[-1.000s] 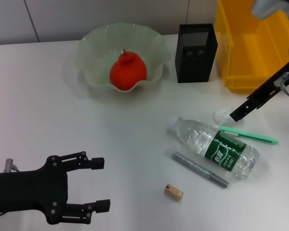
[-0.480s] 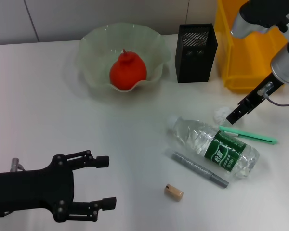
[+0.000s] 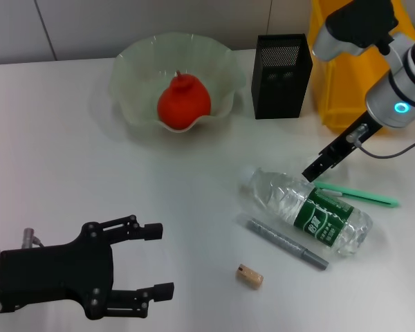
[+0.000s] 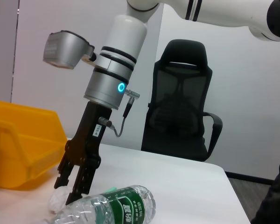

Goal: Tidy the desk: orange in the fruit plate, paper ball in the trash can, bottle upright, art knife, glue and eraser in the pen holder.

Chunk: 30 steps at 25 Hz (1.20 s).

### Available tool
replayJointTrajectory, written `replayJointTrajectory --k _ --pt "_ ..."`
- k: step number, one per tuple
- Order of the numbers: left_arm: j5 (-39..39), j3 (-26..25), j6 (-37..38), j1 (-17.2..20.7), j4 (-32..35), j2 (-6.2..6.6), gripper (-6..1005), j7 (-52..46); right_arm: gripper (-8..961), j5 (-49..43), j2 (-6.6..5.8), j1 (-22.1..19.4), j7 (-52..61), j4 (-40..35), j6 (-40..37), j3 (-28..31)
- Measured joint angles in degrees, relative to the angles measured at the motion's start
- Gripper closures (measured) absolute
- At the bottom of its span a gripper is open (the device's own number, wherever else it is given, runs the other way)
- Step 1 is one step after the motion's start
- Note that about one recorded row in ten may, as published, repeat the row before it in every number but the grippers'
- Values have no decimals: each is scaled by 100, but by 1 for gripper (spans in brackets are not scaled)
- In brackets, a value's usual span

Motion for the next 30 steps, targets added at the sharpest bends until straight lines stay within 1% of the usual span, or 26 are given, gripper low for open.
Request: replayJointTrajectory --k 9,13,18,20,22,23,24,25,28,29,30 --pt "0 -1 26 23 -12 -2 143 -10 197 -18 -9 31 28 132 146 -20" --pt "-1 -1 16 22 -12 -2 143 -18 399 -31 -10 4 27 135 127 -85" --pt "-1 -1 42 20 -12 -2 143 -27 617 -34 -9 -18 32 94 61 -130" --pt "-1 -1 42 20 -12 -2 143 -30 624 -35 -9 -29 32 31 6 -119" --pt "-1 -1 42 19 -12 -2 143 -36 631 -37 -14 -85 38 -230 -145 -85" --pt "-1 -1 42 19 -12 -2 143 -36 635 -37 -14 -85 38 -230 -145 -85" --pt "-1 -1 39 20 -12 -2 143 -45 639 -39 -23 -190 66 -664 -356 -66" --pt "-1 -1 39 20 -12 -2 143 -45 642 -39 -23 -190 66 -664 -356 -66" --pt "-1 -1 32 26 -12 -2 143 -50 647 -42 -27 -365 151 -1464 -813 -63" --pt "-1 -1 28 29 -11 -2 143 -51 647 -70 -43 -442 217 -1995 -1179 -62" --pt "-1 -2 22 33 -12 -2 143 -54 647 -70 -43 -442 217 -1995 -1179 -62"
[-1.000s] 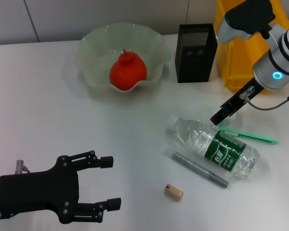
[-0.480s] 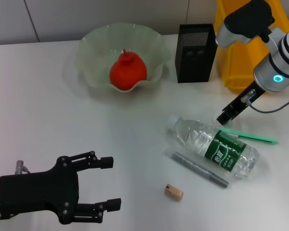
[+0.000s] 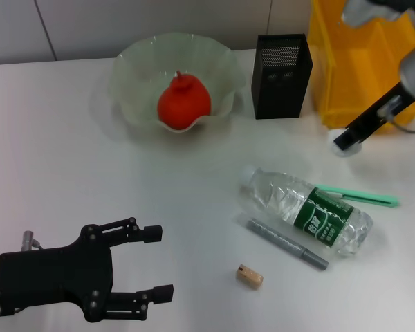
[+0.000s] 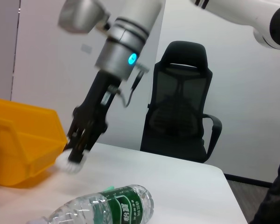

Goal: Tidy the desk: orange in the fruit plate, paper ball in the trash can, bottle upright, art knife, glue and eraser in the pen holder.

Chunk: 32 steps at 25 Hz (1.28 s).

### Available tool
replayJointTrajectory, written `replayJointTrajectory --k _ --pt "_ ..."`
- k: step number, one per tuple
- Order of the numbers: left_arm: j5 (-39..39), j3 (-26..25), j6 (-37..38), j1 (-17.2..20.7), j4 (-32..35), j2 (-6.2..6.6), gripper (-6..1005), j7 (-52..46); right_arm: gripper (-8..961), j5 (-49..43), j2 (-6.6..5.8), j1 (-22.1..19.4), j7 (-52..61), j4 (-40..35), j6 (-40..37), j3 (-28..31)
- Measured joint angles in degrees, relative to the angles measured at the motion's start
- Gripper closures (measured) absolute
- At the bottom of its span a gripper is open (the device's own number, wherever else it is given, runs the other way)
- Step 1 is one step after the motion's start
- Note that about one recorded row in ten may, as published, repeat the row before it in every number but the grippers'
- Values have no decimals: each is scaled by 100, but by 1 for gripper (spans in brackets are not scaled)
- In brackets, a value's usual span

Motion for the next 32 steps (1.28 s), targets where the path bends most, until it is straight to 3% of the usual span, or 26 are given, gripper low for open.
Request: replayJointTrajectory --k 2,8,11,16,19,21,27,32 --pt "0 -7 -13 5 0 5 143 -3 648 -245 -17 -53 59 -592 -415 10" --pt "0 -14 -16 -14 0 4 143 -2 650 -489 -53 -163 108 -1142 -477 125" --pt "1 -17 -15 -10 0 2 143 -3 650 -493 -92 -232 60 -1295 -300 336" --pt "-1 -69 -15 6 0 -16 143 -5 650 -488 -60 -584 -296 -1375 727 451" --pt "0 -95 -16 -10 0 -49 143 -6 651 -396 31 -823 -674 -1063 1677 406" --pt "1 -96 -19 -25 -2 -53 143 -6 651 -318 35 -850 -777 -911 1885 395" --pt "0 -96 -25 -41 -9 -55 143 -27 651 909 -41 -861 -1791 225 2925 670" --pt "1 -96 -27 -36 -9 -57 143 -36 653 948 -31 -861 -1839 486 3449 804"
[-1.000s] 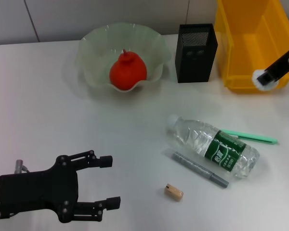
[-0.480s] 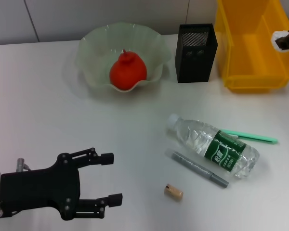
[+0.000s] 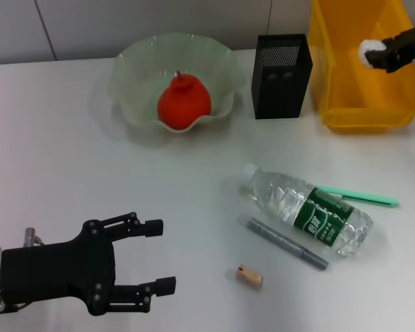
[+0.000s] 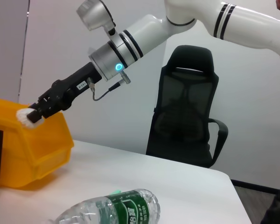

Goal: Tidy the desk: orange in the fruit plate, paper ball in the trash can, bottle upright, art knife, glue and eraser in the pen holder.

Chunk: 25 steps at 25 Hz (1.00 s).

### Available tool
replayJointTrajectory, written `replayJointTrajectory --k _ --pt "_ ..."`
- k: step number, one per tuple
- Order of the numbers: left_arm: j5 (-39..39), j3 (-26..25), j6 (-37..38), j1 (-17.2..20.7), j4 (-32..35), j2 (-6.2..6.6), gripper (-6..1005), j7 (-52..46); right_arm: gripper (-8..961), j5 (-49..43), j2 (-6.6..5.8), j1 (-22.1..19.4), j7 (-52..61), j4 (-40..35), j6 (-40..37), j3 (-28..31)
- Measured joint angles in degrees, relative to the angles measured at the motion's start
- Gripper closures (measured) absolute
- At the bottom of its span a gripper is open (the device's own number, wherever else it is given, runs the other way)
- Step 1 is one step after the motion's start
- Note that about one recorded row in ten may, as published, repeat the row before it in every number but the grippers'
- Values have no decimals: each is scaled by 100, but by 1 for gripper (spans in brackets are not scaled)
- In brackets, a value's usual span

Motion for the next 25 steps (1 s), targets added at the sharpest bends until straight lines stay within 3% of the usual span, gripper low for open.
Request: replayJointTrajectory --k 7,12,16,21,22,23,25 --pt "0 -8 -44 32 0 -5 142 -50 630 20 4 -101 -17 19 283 24" --pt "0 -35 -70 32 -23 -6 142 -50 416 24 10 -104 -30 29 313 24" --pt "0 -55 -77 33 -65 -5 142 -50 410 45 26 -136 -15 -123 183 24" --pt "0 -83 -77 31 -65 19 142 -112 408 192 50 -327 285 -1074 -965 24" --pt "0 -100 -77 30 -65 24 142 -135 408 193 46 -385 541 -1622 -1749 57" --pt "0 -100 -77 30 -65 24 142 -135 408 193 46 -385 541 -1622 -1749 57" --pt "0 -111 -78 29 -65 27 142 -155 408 185 35 -384 751 -2332 -2901 203"
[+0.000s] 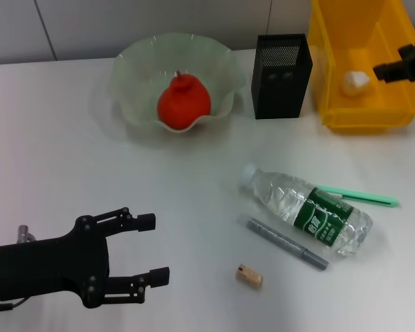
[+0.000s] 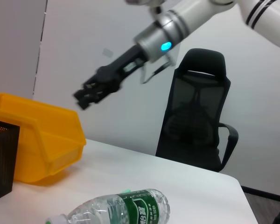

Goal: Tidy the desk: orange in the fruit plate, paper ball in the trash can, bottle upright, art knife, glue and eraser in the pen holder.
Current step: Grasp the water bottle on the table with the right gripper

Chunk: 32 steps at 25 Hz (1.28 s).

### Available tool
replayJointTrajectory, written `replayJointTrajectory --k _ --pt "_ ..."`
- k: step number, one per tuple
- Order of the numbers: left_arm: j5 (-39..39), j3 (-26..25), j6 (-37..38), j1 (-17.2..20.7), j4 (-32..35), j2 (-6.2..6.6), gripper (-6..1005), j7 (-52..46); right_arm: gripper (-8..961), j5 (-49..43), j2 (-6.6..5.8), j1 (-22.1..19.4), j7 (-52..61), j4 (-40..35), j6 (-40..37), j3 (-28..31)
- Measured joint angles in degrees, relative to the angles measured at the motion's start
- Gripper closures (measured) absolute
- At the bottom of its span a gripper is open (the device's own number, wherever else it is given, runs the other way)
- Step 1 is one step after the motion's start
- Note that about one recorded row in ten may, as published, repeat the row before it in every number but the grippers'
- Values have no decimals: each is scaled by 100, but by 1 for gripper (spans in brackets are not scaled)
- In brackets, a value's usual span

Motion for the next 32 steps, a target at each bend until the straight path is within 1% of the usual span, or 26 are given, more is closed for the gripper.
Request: replayJointTrajectory --k 2,3,4,5,6,7,8,10,11,12,13,14,15,16,17,19,20,22,24,25,29,31,32 --pt "0 -37 7 -7 1 3 142 -45 409 -6 -20 65 139 -332 -698 71" --pt "0 -38 13 -11 2 3 142 -47 409 -6 -20 65 139 -332 -698 71" --pt "0 -38 13 -11 2 3 142 -47 409 -8 -42 120 218 -454 -1009 84" --pt "0 -38 23 -15 4 10 142 -48 409 -9 -98 276 304 -537 -1594 76" --pt "0 -38 26 -16 4 11 142 -49 411 -9 -98 276 304 -537 -1594 76" --pt "0 -38 32 -15 4 11 142 -49 413 -10 -146 454 330 -503 -2097 33" --pt "0 -38 37 -16 4 12 142 -49 415 -10 -146 454 330 -503 -2097 33" --pt "0 -38 38 -13 4 12 142 -50 418 -21 -169 718 355 -305 -2599 -93" --pt "0 -38 39 -12 4 12 142 -50 420 -21 -169 718 355 -305 -2599 -93" --pt "0 -38 38 -7 4 12 142 -51 422 -34 -168 808 361 -226 -2736 -159" --pt "0 -38 37 -4 4 12 142 -51 400 -76 -158 886 377 -163 -2824 -224" --pt "0 -38 37 -4 4 12 142 -51 378 -135 -136 960 398 -118 -2881 -287" --pt "0 -38 33 3 4 12 142 -52 355 -267 -82 1064 451 -72 -2895 -411" --pt "0 -38 33 3 4 12 142 -52 333 -267 -82 1064 451 -72 -2895 -411" --pt "0 -38 32 6 4 12 142 -53 311 -388 -30 1155 535 -12 -2863 -580" --pt "0 -38 31 8 4 12 142 -53 232 -435 -16 1197 579 31 -2845 -660" --pt "0 -35 31 10 4 11 142 -53 193 -541 8 1294 664 166 -2790 -853" --pt "0 -22 32 12 4 11 142 -53 114 -613 18 1366 736 328 -2683 -1032" --pt "0 -4 27 16 4 11 142 -53 114 -628 20 1401 771 425 -2638 -1099" --pt "0 -2 27 20 4 11 142 -52 113 -655 22 1505 861 697 -2561 -1234" --pt "0 4 35 26 4 14 142 -52 114 -711 22 1626 975 1030 -2421 -1396" --pt "6 13 33 33 4 17 142 -51 115 -816 21 1784 1206 1512 -2163 -1644" --pt "8 14 27 35 4 17 142 -50 116 -816 21 1784 1206 1512 -2163 -1644"
